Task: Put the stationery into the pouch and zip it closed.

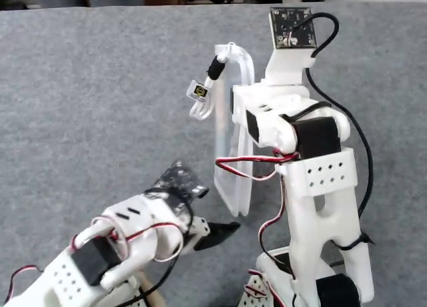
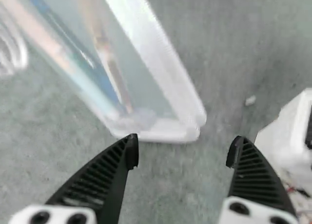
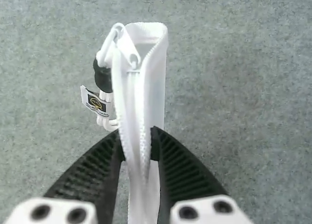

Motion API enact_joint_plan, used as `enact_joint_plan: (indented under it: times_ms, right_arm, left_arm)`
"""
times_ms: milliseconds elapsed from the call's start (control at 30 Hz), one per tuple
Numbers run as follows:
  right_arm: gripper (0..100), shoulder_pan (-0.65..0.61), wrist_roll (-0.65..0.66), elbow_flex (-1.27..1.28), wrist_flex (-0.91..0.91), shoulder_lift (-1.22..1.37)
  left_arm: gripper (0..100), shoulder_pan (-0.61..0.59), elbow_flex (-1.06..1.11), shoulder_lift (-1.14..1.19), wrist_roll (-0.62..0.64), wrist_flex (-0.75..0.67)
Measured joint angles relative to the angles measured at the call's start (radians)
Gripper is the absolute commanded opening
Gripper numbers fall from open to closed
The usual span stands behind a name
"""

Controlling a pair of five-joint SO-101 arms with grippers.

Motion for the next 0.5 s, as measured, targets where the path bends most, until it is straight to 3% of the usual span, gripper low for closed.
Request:
enact_joint_plan:
  times_ms: [167,500]
  right_arm:
    - [1.2,0.000,0.000,-0.002,0.000,0.000]
    - [1.2,-0.023,0.000,-0.003,0.000,-0.002]
  left_arm:
    - [31,-0.046,0.172,-0.032,0.000,-0.115]
    - [31,-0.048,0.176,-0.032,0.003,-0.181]
